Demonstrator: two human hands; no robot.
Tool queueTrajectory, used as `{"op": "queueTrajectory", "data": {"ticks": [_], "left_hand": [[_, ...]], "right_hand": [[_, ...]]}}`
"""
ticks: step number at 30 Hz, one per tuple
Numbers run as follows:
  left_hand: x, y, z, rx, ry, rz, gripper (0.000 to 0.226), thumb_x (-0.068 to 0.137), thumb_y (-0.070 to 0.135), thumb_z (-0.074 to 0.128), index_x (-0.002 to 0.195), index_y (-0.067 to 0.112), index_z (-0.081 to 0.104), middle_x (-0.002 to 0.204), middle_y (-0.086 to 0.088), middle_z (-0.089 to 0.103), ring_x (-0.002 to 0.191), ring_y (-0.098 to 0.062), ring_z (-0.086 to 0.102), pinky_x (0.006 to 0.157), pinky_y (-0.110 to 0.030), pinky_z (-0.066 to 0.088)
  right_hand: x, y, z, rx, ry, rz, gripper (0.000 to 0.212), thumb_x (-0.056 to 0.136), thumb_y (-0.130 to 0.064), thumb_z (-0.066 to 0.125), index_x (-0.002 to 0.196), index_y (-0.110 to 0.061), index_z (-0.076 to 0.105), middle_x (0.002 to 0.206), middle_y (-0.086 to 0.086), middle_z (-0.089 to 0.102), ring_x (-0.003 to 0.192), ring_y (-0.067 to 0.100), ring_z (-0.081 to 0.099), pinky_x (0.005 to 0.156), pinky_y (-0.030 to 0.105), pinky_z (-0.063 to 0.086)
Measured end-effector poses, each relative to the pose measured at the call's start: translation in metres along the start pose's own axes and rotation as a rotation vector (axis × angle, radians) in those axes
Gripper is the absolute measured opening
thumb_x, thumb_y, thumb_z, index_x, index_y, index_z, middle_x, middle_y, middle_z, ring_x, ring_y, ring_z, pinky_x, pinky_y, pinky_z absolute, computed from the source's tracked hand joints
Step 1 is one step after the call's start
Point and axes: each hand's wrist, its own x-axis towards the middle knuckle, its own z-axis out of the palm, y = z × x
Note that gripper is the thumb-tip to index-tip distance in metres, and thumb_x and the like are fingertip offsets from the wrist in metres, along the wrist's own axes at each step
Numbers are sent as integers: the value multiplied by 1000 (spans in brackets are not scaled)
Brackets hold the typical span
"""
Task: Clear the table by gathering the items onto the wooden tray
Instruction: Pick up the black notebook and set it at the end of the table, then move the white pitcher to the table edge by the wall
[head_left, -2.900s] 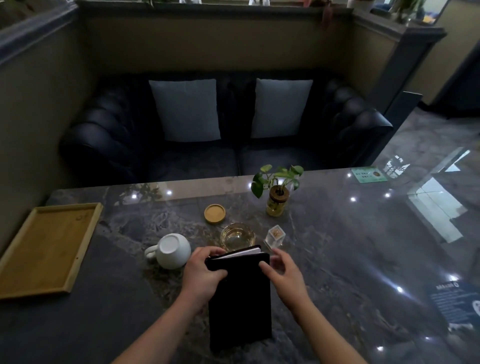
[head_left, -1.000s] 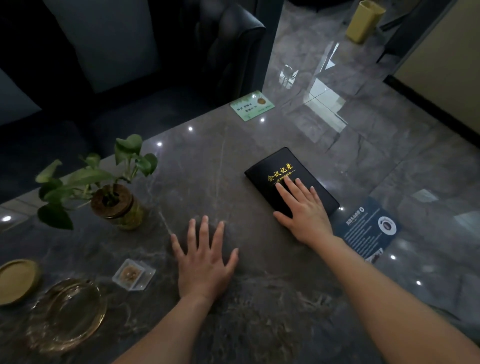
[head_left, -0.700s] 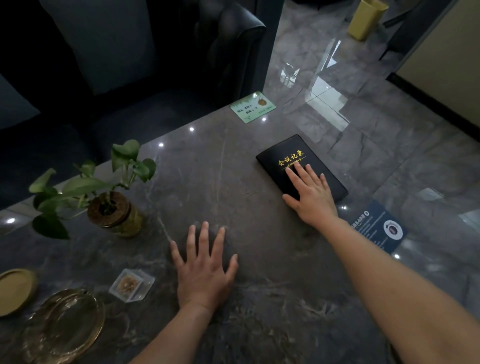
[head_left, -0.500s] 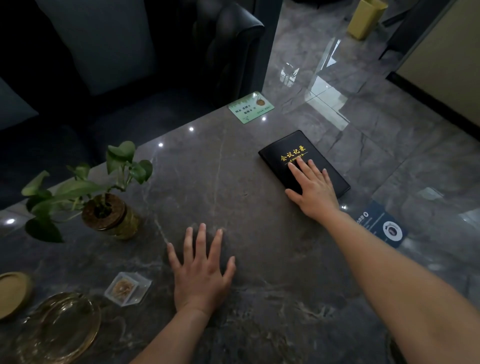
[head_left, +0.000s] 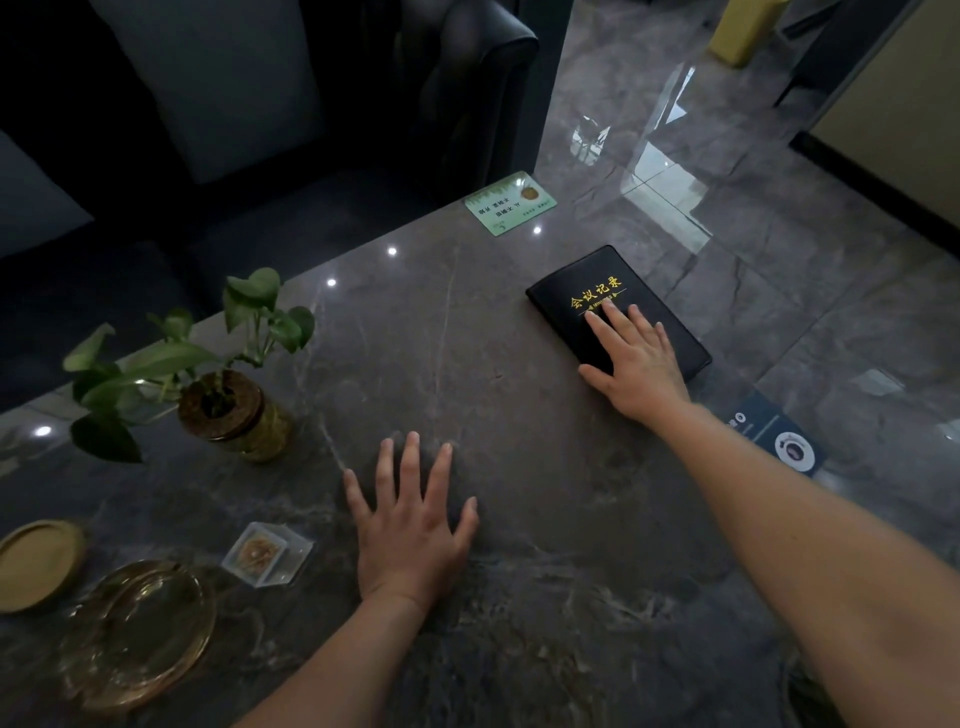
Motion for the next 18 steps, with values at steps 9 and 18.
{"op": "queueTrajectory", "data": {"ticks": [9,18], "left_hand": [[-2,-1,-21,0,-193,10,70,91,66,18,152,36,2,165,-2,-2,150,-28,-15,113,-66,-15],[-125,-51,-62,-41,-93,177,57,82,48,52,133,23,50,140,-13,53,133,-32,48,108,-53,41]], "right_hand": [[-67,-80,-6,176,31,-137,61,94,-43,62,147,-17,46,156,6,39,146,30,26,120,43,21],[-168,-186,8,496,23,-214,32,87,-19,74,116,-7,70,111,11,71,104,30,64,95,43,50]]}}
